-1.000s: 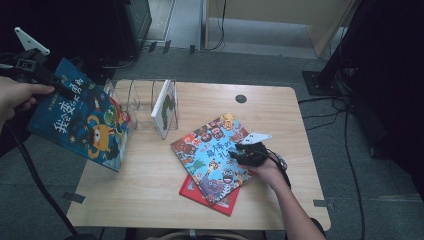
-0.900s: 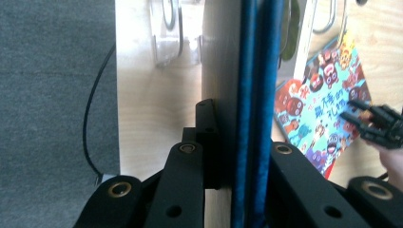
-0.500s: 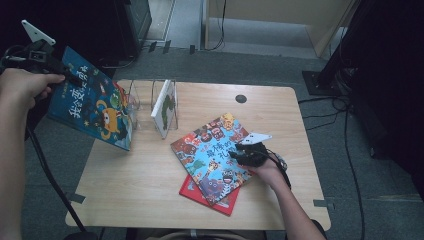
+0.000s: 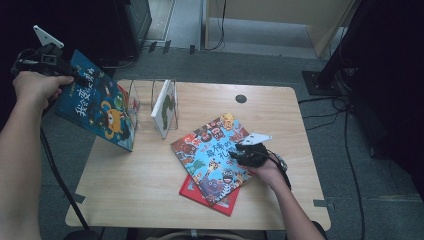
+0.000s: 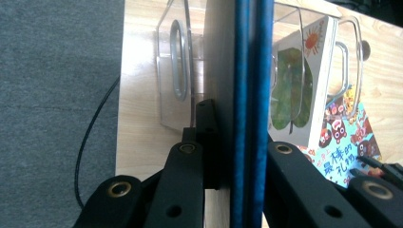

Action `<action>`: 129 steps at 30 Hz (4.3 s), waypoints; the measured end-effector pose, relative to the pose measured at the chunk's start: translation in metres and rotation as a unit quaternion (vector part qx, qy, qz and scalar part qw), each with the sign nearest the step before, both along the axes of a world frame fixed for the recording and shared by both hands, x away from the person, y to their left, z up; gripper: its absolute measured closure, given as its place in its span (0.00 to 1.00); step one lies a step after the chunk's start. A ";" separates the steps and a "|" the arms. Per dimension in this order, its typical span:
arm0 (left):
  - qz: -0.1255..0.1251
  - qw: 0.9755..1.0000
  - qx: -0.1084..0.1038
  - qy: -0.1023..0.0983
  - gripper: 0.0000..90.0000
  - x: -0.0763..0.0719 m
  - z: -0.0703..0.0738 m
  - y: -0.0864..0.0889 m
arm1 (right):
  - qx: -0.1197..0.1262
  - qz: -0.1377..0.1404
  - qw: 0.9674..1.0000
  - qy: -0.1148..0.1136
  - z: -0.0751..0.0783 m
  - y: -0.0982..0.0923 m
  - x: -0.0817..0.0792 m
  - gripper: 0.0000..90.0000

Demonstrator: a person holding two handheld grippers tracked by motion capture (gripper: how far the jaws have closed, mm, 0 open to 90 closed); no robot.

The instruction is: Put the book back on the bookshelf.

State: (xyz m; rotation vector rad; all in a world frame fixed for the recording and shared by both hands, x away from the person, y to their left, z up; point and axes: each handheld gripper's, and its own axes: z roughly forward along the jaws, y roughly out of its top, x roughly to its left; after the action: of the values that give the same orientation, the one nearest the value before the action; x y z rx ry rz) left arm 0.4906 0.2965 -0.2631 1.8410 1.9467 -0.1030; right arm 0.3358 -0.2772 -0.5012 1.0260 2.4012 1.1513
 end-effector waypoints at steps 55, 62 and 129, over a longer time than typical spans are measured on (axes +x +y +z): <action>-0.001 0.999 -0.013 -0.053 0.60 -0.038 0.045 0.027 | 0.020 -0.002 1.000 0.008 -0.001 -0.003 0.001 0.61; -0.016 0.998 -0.009 -0.066 0.58 -0.050 0.064 0.017 | 0.021 -0.003 1.000 0.010 -0.001 -0.004 0.001 0.61; -0.168 0.976 -0.006 -0.136 0.52 -0.134 -0.066 -0.124 | 0.035 -0.019 0.998 0.039 0.003 -0.012 0.000 0.59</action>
State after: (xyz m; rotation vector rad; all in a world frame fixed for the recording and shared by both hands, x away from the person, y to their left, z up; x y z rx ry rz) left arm 0.3569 0.1728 -0.3288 2.0412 1.4391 0.0299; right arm 0.3359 -0.2893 -0.4983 1.1536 2.4051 1.2106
